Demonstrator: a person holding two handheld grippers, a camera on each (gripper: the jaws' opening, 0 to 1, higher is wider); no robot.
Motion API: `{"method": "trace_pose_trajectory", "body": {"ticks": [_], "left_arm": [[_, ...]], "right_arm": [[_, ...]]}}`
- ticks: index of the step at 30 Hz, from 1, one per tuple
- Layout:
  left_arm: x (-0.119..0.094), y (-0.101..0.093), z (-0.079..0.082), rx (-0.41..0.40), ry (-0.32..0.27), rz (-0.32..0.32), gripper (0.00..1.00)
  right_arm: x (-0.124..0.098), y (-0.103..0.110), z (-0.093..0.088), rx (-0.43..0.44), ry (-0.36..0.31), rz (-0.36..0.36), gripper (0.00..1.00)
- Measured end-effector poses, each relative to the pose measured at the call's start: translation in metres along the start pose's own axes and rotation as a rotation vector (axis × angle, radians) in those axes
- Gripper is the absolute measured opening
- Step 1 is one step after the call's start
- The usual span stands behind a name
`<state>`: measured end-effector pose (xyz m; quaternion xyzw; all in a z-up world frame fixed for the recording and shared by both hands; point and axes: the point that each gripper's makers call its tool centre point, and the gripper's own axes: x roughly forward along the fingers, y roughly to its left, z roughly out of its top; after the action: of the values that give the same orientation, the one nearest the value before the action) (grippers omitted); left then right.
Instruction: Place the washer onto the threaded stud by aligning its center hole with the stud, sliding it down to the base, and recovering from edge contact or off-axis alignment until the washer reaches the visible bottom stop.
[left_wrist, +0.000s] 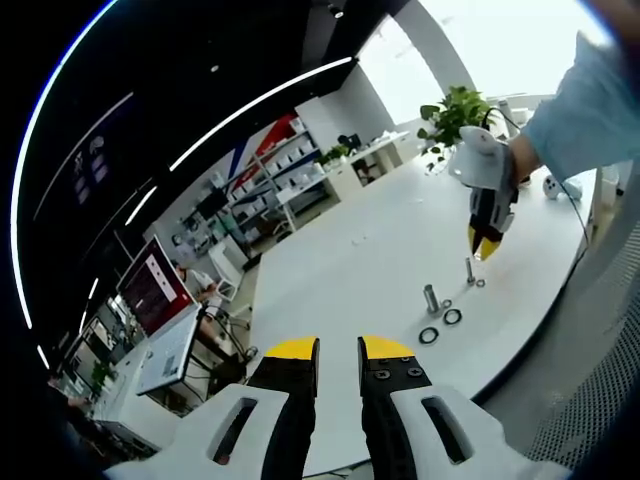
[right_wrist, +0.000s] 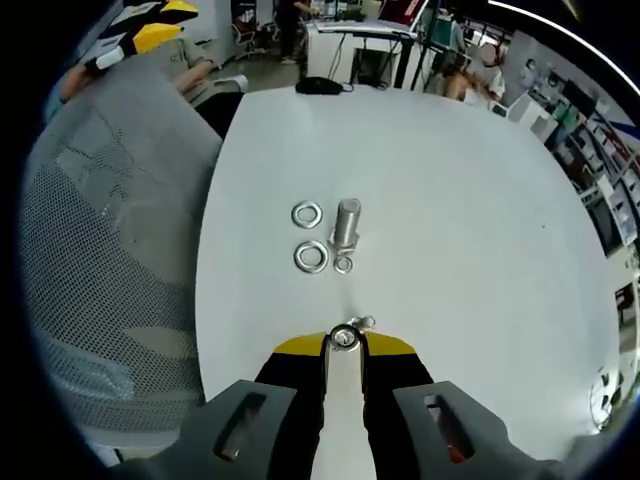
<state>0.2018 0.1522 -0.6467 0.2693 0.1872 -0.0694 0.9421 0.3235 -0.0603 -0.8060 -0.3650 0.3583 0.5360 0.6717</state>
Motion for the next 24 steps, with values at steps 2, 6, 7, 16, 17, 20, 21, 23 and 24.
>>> {"method": "trace_pose_trajectory", "body": {"ticks": [2, 6, 7, 16, 17, 20, 21, 23, 24], "left_arm": [[0.000, 0.000, 0.000, 0.000, -0.001, 0.000, 0.13], [0.000, 0.000, 0.000, -0.001, -0.001, 0.001, 0.13], [0.000, 0.000, 0.000, -0.001, -0.002, 0.001, 0.13], [0.000, 0.000, 0.000, -0.003, -0.001, 0.004, 0.13], [0.000, 0.000, 0.000, -0.004, -0.002, 0.004, 0.13], [0.000, 0.000, 0.000, -0.002, -0.001, 0.002, 0.13], [0.000, 0.000, 0.000, -0.001, -0.001, 0.002, 0.13], [0.000, 0.000, 0.001, -0.003, -0.002, 0.002, 0.13], [0.000, 0.000, 0.000, -0.004, -0.002, 0.003, 0.13]], "right_arm": [[0.001, -0.004, 0.002, -0.004, -0.004, -0.017, 0.14], [0.002, -0.007, 0.004, -0.004, -0.007, -0.029, 0.14], [0.003, -0.008, 0.005, -0.007, -0.008, -0.035, 0.14], [0.010, -0.015, 0.003, -0.011, 0.010, -0.040, 0.14], [0.009, -0.015, 0.003, -0.012, 0.010, -0.040, 0.14], [0.010, -0.016, 0.003, -0.019, 0.018, -0.035, 0.14], [0.011, -0.016, 0.003, -0.021, 0.020, -0.034, 0.14], [0.012, -0.015, 0.004, -0.022, 0.024, -0.028, 0.14], [0.013, -0.015, 0.004, -0.023, 0.028, -0.024, 0.14]]}}
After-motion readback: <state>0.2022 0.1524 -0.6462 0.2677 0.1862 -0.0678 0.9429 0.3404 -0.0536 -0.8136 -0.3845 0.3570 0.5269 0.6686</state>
